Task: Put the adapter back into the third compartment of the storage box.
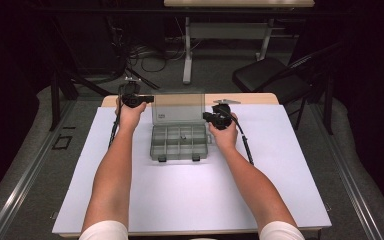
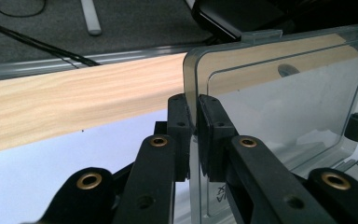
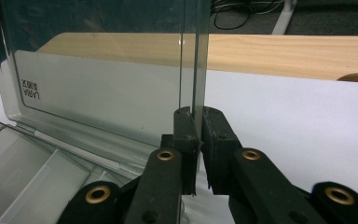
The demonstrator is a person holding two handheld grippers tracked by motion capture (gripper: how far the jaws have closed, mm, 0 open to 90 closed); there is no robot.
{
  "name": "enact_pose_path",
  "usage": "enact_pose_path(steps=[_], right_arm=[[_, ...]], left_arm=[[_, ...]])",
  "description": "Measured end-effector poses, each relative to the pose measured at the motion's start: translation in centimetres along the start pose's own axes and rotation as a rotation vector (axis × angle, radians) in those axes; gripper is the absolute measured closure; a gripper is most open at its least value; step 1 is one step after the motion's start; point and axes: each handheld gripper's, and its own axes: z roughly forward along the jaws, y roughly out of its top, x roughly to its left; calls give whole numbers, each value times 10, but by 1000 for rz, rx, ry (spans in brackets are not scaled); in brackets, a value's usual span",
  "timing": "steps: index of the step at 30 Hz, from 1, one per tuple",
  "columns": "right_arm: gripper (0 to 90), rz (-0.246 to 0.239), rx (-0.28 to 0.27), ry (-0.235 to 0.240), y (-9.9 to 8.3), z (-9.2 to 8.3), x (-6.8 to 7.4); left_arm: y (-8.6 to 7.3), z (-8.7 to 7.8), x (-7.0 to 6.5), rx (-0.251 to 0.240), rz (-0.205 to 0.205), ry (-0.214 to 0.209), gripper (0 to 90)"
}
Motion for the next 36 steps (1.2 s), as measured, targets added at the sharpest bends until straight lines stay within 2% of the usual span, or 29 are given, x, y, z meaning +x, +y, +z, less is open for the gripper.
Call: enact_pose_path(steps=[1, 7, 11, 15, 16, 17, 20, 23, 25, 27, 29, 33, 35, 36], right_arm=[[813, -4, 9, -6, 0, 0, 1], [602, 2, -23, 19, 1, 1, 4], [536, -9, -47, 25, 4, -2, 6], [483, -51, -80, 11, 8, -7, 8], [483, -67, -84, 9, 10, -8, 8], [483, -78, -95, 8, 11, -10, 9], [477, -118, -91, 15, 18, -16, 12], [480, -177, -89, 13, 24, -21, 18], [494, -207, -97, -7, 27, -26, 22], [494, -194, -109, -1, 29, -30, 23], [495, -169, -104, 30, 32, -34, 24], [495, -181, -61, 28, 41, -39, 26], [500, -179, -54, 24, 46, -43, 27], [512, -177, -60, 20, 49, -45, 27]], left_arm=[[0, 0, 0, -4, 1, 0, 841], [-1, -3, -2, -8, 16, 1, 841], [-4, -5, -4, -23, 35, 11, 840], [-8, -7, -5, -52, 41, 9, 841], [-8, -8, -5, -40, 51, 3, 842], [-8, -8, -7, -56, 64, 21, 841], [-9, -10, -9, -55, 95, 29, 839], [-11, -11, -9, -70, 102, 27, 839], [-12, -13, -9, -68, 106, 19, 839], [-12, -12, -9, -73, 113, 17, 839], [-13, -12, -8, -86, 109, 14, 839], [-16, -11, -9, -108, 116, 20, 838], [-17, -12, -9, -116, 117, 14, 839], [-17, -14, -8, -105, 125, 11, 839]])
